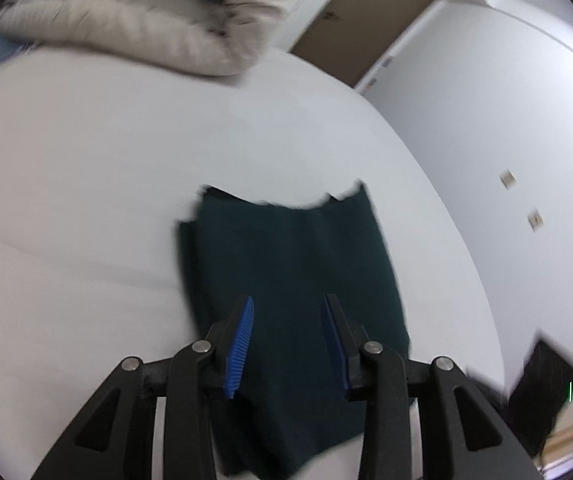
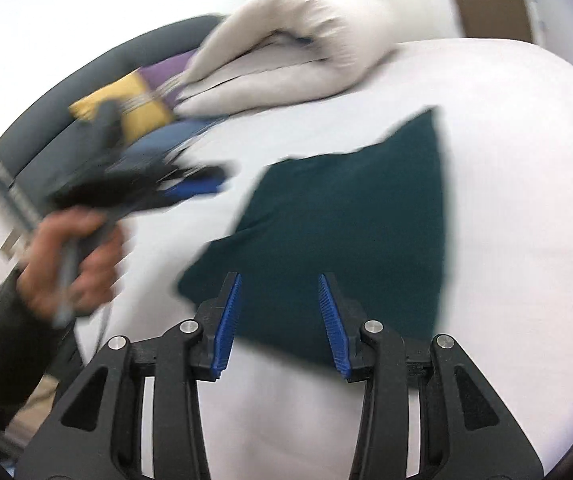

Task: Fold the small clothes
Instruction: 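Pinch the folded sweater with the left tool while the right tool grips the other side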

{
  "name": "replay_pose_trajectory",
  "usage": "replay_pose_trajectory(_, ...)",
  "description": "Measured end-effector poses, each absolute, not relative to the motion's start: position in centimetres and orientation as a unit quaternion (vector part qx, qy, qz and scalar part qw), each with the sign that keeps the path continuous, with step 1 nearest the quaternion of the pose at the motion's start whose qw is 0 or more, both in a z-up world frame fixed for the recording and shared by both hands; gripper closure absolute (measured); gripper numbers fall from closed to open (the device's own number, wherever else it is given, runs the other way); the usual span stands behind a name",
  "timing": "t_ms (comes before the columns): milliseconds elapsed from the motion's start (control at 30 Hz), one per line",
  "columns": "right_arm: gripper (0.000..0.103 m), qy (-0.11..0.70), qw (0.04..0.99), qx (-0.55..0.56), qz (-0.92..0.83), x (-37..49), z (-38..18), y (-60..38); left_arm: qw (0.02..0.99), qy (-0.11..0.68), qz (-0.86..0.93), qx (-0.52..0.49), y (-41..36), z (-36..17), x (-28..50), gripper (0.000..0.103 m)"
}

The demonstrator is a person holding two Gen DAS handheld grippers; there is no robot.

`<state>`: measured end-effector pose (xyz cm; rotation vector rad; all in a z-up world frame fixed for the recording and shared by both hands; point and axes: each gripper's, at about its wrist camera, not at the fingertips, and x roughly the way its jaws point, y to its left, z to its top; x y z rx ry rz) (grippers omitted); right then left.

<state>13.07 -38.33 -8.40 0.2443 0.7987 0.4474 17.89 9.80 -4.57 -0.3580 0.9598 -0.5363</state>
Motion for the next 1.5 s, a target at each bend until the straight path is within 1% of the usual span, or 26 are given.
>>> replay_pose_trajectory(100, 0.064, 0.389, 0.890, 0.146, 0.186, 14.1, -9.3, -41.3, 0.853, 0.449, -0.240, -0.114, 7.7, -5.1, 15.5, 0.066)
replay_pose_trajectory(200, 0.064, 0.397, 0.878, 0.181, 0.197, 15.1, -10.6, -43.4, 0.850, 0.472, -0.218, -0.080, 7.1, -7.8, 15.0, 0.066)
replay_pose_trajectory(267, 0.064, 0.401, 0.866, 0.204, 0.218, 15.2, -11.8, -43.7, 0.846, 0.484, -0.211, -0.071, 7.4, -9.3, 15.1, 0.075)
replay_pose_trajectory(333, 0.065, 0.417, 0.855, 0.214, 0.221, 14.8, -13.5, -43.2, 0.842, 0.490, -0.218, -0.062, 7.6, -10.6, 15.0, 0.077)
replay_pose_trajectory(367, 0.068, 0.430, 0.849, 0.219, 0.215, 15.2, -15.1, -42.4, 0.846, 0.483, -0.219, -0.051, 7.6, -10.9, 14.8, 0.079)
replay_pose_trajectory(400, 0.069, 0.438, 0.843, 0.230, 0.212, 15.4, -16.2, -42.4, 0.850, 0.477, -0.220, -0.043, 7.5, -11.1, 14.5, 0.079)
replay_pose_trajectory(467, 0.076, 0.444, 0.830, 0.265, 0.211, 16.1, -18.0, -43.5, 0.854, 0.469, -0.221, -0.035, 7.4, -11.5, 14.1, 0.079)
replay_pose_trajectory(500, 0.076, 0.445, 0.826, 0.275, 0.211, 16.0, -18.4, -43.4, 0.856, 0.466, -0.221, -0.035, 7.5, -11.6, 14.1, 0.079)
replay_pose_trajectory(600, 0.075, 0.446, 0.821, 0.288, 0.208, 16.2, -18.0, -44.0, 0.855, 0.463, -0.226, -0.049, 8.0, -11.8, 14.5, 0.080)
replay_pose_trajectory(633, 0.072, 0.438, 0.821, 0.298, 0.212, 16.3, -17.3, -44.2, 0.855, 0.464, -0.228, -0.049, 8.1, -11.7, 14.6, 0.080)
replay_pose_trajectory(767, 0.072, 0.411, 0.816, 0.330, 0.237, 20.0, -13.3, -44.9, 0.851, 0.469, -0.230, -0.048, 8.3, -11.7, 15.1, 0.080)
replay_pose_trajectory(833, 0.072, 0.420, 0.794, 0.346, 0.271, 23.1, -12.3, -43.3, 0.850, 0.471, -0.232, -0.053, 8.5, -12.0, 15.6, 0.080)
replay_pose_trajectory(867, 0.072, 0.426, 0.787, 0.350, 0.276, 24.7, -12.4, -42.7, 0.849, 0.471, -0.232, -0.057, 8.6, -12.0, 15.7, 0.083)
replay_pose_trajectory(933, 0.072, 0.440, 0.784, 0.348, 0.266, 27.7, -13.2, -41.4, 0.846, 0.474, -0.236, -0.060, 8.8, -12.0, 15.3, 0.086)
replay_pose_trajectory(1033, 0.074, 0.475, 0.758, 0.371, 0.250, 32.2, -16.1, -40.6, 0.843, 0.476, -0.242, -0.070, 9.4, -12.2, 15.3, 0.090)
replay_pose_trajectory(1200, 0.074, 0.486, 0.753, 0.399, 0.194, 36.7, -19.6, -41.2, 0.842, 0.473, -0.249, -0.075, 9.4, -12.6, 15.9, 0.091)
replay_pose_trajectory(1300, 0.083, 0.484, 0.756, 0.398, 0.189, 37.7, -21.0, -41.6, 0.840, 0.471, -0.254, -0.087, 9.7, -13.1, 15.9, 0.091)
replay_pose_trajectory(1367, 0.096, 0.482, 0.759, 0.397, 0.185, 37.9, -21.6, -42.2, 0.837, 0.471, -0.259, -0.103, 10.2, -13.2, 15.9, 0.092)
replay_pose_trajectory(1433, 0.100, 0.477, 0.758, 0.407, 0.182, 37.6, -22.1, -43.2, 0.832, 0.472, -0.264, -0.119, 10.6, -13.2, 15.8, 0.092)
replay_pose_trajectory(1500, 0.099, 0.467, 0.773, 0.395, 0.168, 35.8, -20.9, -45.1, 0.828, 0.474, -0.267, -0.136, 10.9, -12.9, 15.8, 0.092)
